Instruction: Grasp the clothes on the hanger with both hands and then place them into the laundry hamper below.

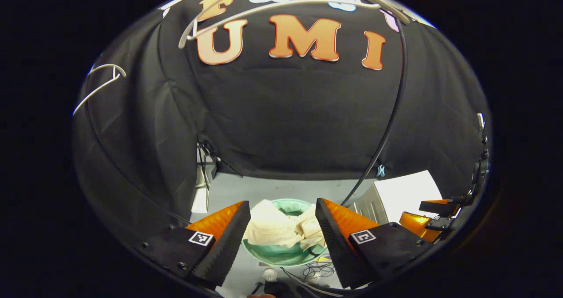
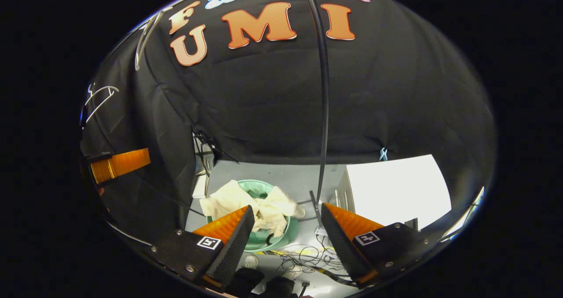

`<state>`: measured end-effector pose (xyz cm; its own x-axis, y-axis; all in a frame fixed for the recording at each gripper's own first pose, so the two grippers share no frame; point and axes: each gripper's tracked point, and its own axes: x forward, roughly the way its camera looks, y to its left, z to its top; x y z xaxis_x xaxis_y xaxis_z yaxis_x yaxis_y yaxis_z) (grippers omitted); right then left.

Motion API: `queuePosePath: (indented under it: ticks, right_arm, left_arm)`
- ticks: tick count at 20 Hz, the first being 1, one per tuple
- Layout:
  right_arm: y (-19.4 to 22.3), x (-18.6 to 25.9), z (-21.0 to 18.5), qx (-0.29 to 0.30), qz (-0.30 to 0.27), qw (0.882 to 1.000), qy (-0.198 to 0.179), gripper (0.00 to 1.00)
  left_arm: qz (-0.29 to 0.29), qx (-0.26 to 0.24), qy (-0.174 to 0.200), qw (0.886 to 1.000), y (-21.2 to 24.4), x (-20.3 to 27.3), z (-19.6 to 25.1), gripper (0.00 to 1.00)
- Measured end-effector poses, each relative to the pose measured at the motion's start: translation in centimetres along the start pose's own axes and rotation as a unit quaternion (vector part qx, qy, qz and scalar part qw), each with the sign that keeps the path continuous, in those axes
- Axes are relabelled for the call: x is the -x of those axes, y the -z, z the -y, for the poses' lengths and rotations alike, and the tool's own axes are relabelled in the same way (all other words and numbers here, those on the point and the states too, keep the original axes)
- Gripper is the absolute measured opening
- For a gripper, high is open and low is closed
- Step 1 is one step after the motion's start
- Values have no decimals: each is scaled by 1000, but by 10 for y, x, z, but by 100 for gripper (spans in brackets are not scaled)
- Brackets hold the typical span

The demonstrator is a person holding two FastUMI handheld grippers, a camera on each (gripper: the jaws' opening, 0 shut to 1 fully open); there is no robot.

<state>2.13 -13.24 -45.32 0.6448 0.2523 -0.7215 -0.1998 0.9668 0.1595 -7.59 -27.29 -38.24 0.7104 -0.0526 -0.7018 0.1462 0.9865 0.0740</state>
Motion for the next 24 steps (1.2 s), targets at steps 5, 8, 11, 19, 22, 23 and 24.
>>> queuePosePath:
  ticks: [5,8,11,19,22,23,24]
  right_arm:
    - [-57,47,10,10,63,998,1,94]
    - [-100,85,10,12,110,994,5,94]
    - [-133,119,13,18,153,988,10,94]
    - [-196,189,11,35,244,969,11,94]
    - [-212,212,6,45,273,961,11,94]
    - [-216,220,4,45,282,958,8,94]
    - [-219,228,3,45,290,956,6,94]
  left_arm:
    - [88,1,7,996,-68,55,18,97]
    - [141,0,8,990,-103,89,20,97]
    - [178,1,4,984,-132,115,12,97]
    - [256,18,-21,966,-187,177,-15,96]
    - [284,21,-39,958,-201,201,-29,96]
    - [294,21,-46,955,-205,209,-34,96]
    - [306,22,-52,950,-211,218,-40,96]
